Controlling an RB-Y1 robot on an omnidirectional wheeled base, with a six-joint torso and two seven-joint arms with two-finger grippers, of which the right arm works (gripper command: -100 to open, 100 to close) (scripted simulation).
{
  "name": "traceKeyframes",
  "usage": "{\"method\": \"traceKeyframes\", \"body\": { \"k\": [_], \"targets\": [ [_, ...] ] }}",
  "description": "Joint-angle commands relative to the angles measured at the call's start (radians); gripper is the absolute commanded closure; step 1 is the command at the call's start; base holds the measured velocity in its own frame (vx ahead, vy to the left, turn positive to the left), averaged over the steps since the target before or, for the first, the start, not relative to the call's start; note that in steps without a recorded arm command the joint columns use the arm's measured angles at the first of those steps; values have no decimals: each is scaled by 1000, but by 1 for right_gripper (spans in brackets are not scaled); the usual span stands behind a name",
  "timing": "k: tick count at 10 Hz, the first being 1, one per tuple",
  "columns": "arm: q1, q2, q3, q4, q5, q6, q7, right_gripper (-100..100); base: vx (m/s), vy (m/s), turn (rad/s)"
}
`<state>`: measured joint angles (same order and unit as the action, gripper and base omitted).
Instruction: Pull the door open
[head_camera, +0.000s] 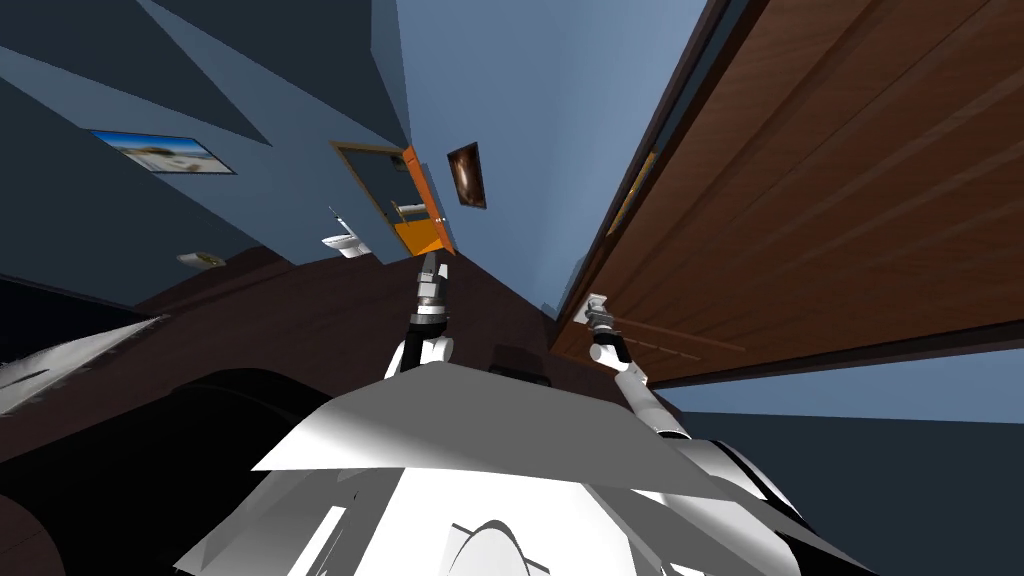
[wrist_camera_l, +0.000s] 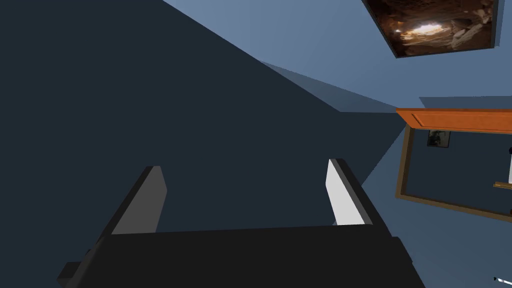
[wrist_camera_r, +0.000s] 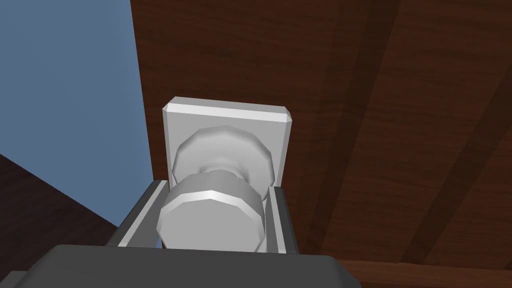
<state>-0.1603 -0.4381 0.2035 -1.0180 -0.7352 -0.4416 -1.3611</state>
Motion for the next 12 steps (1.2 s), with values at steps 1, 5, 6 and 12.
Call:
{"method": "traceKeyframes", "body": {
  "k": [1,5,6,12],
  "targets": [
    [12,-13,22,-16,1,-2,-16,100,-215,-75,104],
    [38,-58,81,-59,4,-14,-65,100,-222,-86,104],
    [45,-69,94,-69,4,-17,-76,100,-227,-102,100],
    [64,-123,158,-96,13,-43,-133,100,-183,-75,95]
  ]
}}
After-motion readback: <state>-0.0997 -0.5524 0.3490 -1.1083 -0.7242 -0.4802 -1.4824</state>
